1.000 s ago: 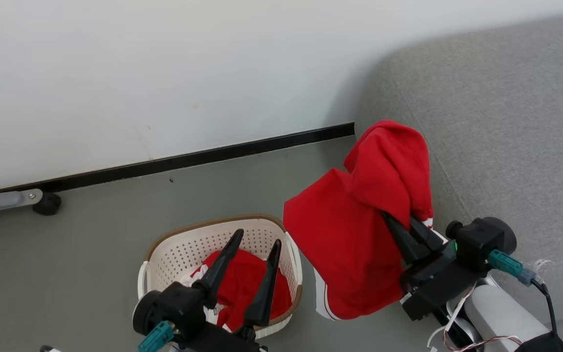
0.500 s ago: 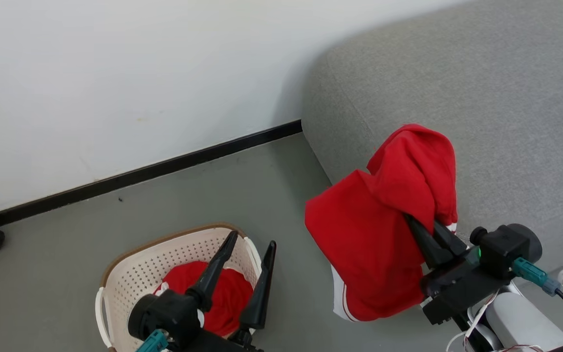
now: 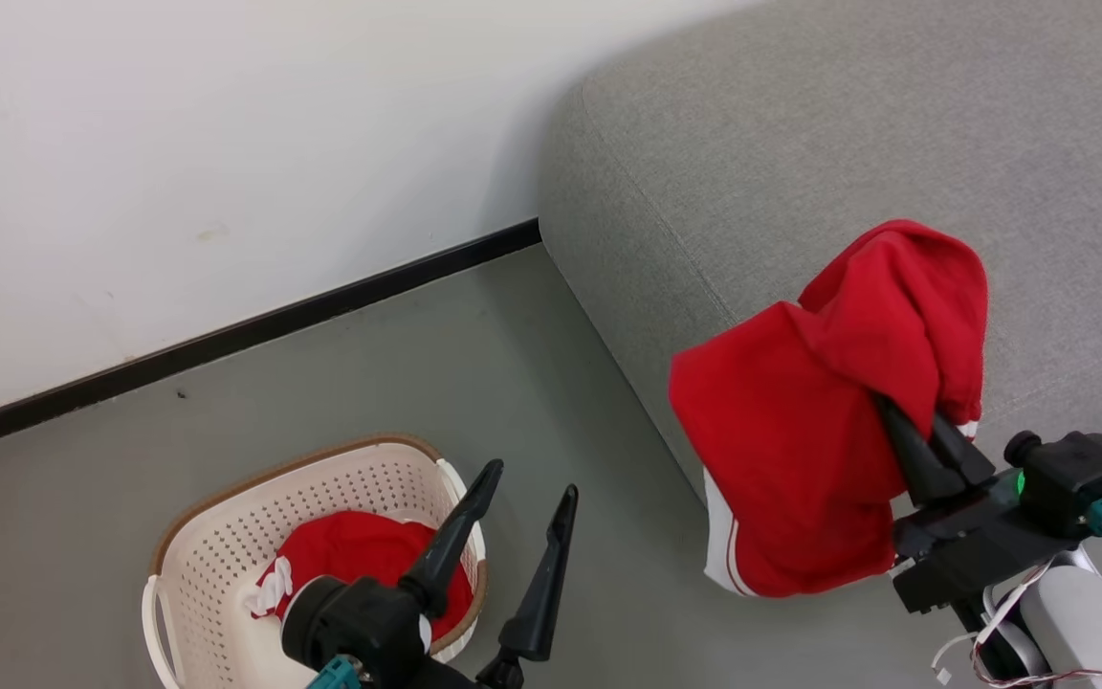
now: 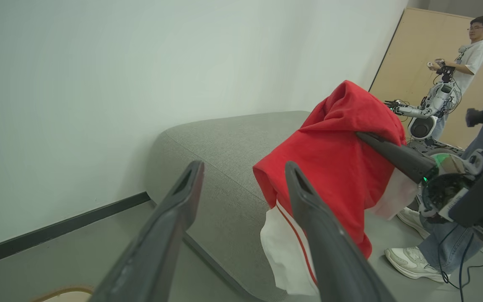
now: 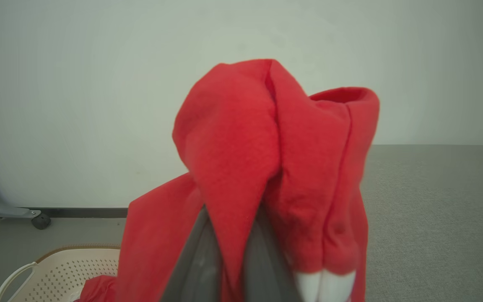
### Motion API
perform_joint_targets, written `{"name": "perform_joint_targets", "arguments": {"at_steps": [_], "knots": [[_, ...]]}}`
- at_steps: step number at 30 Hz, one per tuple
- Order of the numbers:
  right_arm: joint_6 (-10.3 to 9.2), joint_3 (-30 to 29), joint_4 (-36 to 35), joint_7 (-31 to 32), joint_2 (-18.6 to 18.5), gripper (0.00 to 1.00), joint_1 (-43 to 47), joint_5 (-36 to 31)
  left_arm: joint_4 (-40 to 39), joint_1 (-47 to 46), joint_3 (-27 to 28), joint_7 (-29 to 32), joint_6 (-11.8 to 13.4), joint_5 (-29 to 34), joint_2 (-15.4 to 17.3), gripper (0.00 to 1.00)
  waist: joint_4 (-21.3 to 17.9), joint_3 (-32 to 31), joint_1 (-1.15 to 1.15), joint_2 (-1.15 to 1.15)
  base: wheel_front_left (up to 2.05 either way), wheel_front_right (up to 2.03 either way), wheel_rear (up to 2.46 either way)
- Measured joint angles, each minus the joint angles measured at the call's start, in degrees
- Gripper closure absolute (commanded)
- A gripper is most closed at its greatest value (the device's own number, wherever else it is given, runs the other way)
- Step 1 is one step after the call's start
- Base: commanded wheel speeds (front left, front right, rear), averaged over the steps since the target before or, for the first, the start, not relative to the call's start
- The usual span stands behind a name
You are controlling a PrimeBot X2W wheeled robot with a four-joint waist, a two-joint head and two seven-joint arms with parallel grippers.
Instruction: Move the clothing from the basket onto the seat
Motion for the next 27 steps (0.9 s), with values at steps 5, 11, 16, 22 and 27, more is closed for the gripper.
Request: {"name": "perform_joint_targets", "arguments": {"at_steps": [5,11,16,22,27], "knots": [[0.0,-2.6,0.2,0.0,-0.9,1.0,-0.6,0.1,0.0,0.0,-1.0,0.0,-0.5,0.0,-0.4,0.0,0.4,0.8,0.0,0.0,0.0,0.0,0.0],[0.0,-6.3,1.7,0.0,-1.7,1.0,-2.9,1.2,-0.2,0.0,-0.9,0.0,-0.5,0.0,-0.3,0.0,0.8,1.5,0.0,0.0,0.0,0.0,0.0],[0.01,-9.9,5.3,0.0,-4.3,1.0,-8.0,2.2,-0.5,0.0,-0.8,0.1,-0.5,0.1,-0.1,0.0,0.8,2.4,0.0,0.0,0.0,0.0,0.0],[0.09,-12.3,9.5,0.0,-6.6,1.0,-15.6,2.3,-1.7,0.0,-1.1,1.1,-0.5,0.6,0.3,0.0,0.5,4.0,0.0,0.0,0.0,0.0,0.0],[0.18,-14.6,13.8,0.0,-7.2,1.0,-20.0,3.0,-2.9,-0.1,-1.5,2.7,-0.5,0.9,1.0,0.0,0.3,6.1,0.0,0.0,0.0,0.0,0.0]]}}
